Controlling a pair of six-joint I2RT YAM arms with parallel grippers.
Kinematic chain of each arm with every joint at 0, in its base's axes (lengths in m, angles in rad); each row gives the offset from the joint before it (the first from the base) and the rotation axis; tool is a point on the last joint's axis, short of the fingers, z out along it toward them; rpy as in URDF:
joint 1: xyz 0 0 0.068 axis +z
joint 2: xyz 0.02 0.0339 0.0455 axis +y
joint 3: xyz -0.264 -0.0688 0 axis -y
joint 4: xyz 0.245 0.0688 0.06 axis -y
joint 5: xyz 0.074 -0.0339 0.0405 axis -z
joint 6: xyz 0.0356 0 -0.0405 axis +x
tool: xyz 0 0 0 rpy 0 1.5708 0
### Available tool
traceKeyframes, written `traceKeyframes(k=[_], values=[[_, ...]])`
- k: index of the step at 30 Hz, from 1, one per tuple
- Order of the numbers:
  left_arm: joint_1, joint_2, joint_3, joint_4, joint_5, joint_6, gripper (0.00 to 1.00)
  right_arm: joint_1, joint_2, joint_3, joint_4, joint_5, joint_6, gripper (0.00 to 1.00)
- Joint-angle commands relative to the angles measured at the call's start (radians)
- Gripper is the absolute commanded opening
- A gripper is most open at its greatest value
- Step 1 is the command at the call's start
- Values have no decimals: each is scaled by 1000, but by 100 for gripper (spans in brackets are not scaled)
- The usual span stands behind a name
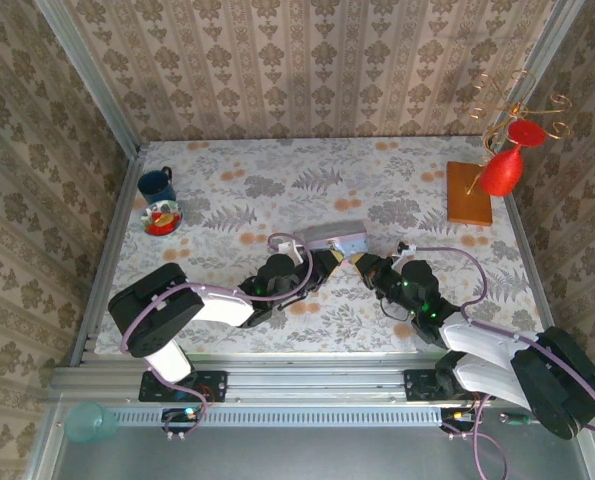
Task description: Unlock the padlock with the key
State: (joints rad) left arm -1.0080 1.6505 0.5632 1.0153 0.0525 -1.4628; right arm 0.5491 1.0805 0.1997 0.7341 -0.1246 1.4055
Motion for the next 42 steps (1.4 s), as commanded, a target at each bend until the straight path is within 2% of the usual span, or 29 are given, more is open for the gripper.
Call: traceKeyframes(k=[1,9,14,16,21,23,26,34,42], values=[[-26,-22,70,101,109,15,1,63,13,18,52,-106,-24,0],[-19,-30,66,100,111,12,1,124,5,-3,42,-50,-19,0],[-17,-30,75,96,121,13,1,129,10,-7,42,-41,-27,0],[-19,-30,79,88,127,14,1,118,9,1,29,-49,-38,0],[-59,-51,88,11,127,32,1,-13,-16,-26,29,-126,-40,0],[-60,-54,80,12,130,30,1,-33,-41,-13,-15,-146,-58,0],[-60,-55,85,6,146,30,1,-34,-68,15,-73,-163,-88,0],[-64,-35,124,21,175,27,1,-26,-34,-12,-7,-190,-75,0],[-69,-16,144,18,201,17,1,-16,-33,17,-19,-214,-141,0]])
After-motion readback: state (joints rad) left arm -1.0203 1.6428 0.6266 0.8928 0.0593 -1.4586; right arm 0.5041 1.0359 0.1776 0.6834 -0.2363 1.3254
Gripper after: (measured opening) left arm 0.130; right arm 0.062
